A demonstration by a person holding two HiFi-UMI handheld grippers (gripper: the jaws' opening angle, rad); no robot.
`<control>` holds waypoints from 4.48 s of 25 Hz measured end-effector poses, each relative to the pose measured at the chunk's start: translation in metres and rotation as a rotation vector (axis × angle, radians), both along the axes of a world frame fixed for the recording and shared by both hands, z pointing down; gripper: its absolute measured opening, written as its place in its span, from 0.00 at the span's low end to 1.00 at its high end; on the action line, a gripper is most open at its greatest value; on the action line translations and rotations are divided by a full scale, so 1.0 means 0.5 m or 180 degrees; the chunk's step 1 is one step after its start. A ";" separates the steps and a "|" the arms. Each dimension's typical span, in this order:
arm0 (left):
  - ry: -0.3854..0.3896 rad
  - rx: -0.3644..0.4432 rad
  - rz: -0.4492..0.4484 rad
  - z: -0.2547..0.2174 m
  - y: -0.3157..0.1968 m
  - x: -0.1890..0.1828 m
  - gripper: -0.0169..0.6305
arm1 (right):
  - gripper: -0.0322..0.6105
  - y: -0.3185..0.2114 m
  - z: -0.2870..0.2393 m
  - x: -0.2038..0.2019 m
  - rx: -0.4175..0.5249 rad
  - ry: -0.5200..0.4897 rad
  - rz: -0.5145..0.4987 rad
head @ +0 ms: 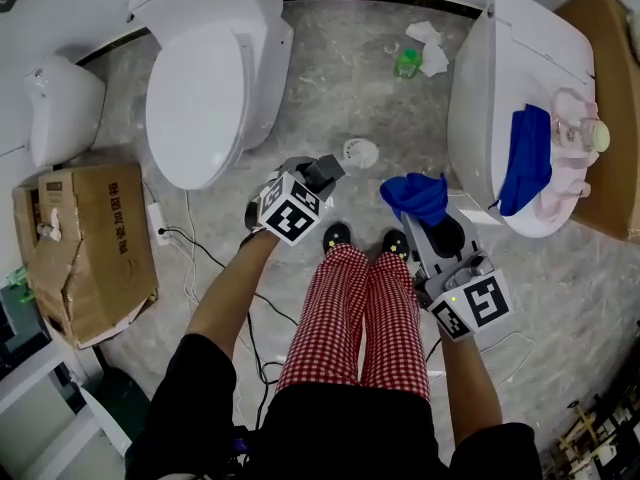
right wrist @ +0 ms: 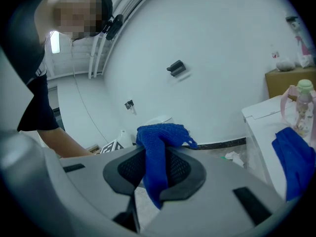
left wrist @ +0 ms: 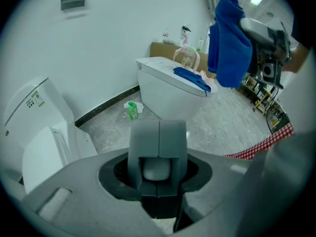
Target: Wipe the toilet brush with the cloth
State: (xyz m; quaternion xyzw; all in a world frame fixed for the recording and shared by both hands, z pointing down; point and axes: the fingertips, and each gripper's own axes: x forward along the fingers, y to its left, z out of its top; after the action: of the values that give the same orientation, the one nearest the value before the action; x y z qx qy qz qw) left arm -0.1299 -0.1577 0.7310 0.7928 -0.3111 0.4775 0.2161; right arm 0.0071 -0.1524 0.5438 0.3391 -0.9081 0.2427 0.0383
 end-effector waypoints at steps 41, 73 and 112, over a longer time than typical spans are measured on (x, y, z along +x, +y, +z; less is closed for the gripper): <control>0.0808 0.0688 -0.0111 -0.378 0.064 0.053 0.28 | 0.17 0.036 -0.201 -0.059 0.0352 0.0010 -0.0202; 0.1033 0.1437 0.0048 -0.746 0.020 0.038 0.28 | 0.17 -0.015 -0.492 -0.106 0.0765 -0.0528 -0.0427; 0.1111 0.2288 -0.0244 -1.048 0.026 -0.020 0.28 | 0.17 -0.002 -0.776 -0.146 0.1450 -0.0799 -0.0695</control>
State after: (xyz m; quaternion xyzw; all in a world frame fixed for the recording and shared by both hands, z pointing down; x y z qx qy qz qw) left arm -0.1396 -0.1447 0.2072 0.8749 -0.4463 0.1879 -0.0077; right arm -0.0660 -0.1535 0.1558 0.2065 -0.9680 0.0670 -0.1257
